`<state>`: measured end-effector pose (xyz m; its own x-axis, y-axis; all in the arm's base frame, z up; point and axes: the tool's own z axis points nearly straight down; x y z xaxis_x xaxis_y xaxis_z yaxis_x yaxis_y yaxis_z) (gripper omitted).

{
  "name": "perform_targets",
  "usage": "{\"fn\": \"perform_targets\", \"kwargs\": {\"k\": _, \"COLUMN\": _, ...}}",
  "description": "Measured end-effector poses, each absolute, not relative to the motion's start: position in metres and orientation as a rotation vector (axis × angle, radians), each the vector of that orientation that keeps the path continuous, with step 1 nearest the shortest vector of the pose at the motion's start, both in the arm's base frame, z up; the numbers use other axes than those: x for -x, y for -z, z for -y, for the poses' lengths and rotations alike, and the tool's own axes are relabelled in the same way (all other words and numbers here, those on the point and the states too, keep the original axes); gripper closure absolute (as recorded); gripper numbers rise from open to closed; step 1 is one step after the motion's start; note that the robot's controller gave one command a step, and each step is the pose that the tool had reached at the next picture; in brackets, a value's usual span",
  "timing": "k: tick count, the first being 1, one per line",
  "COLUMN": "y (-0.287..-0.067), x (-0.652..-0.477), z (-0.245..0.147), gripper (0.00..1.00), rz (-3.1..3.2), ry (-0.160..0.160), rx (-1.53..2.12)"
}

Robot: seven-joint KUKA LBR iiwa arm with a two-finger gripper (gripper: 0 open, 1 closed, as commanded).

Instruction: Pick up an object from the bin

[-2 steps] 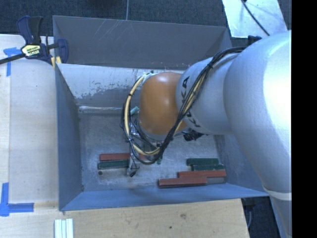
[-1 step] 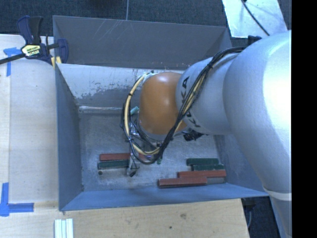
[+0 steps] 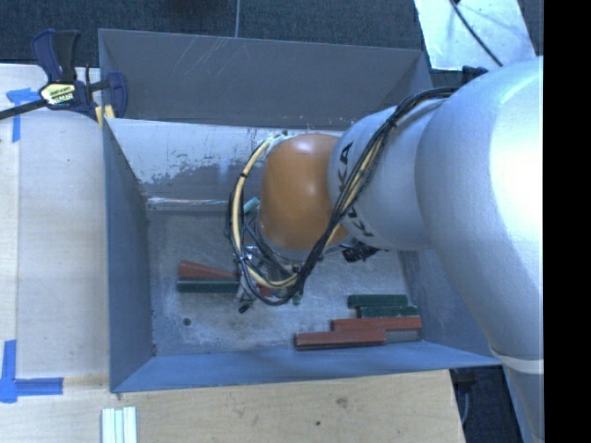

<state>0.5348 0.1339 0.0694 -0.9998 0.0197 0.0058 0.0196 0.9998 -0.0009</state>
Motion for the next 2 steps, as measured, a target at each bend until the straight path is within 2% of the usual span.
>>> {"fn": "perform_targets", "kwargs": {"k": 2, "y": -0.152, "x": -0.537, "z": -0.133, "gripper": 1.00, "rz": 3.144, "ry": 0.001, "rx": 0.037}}
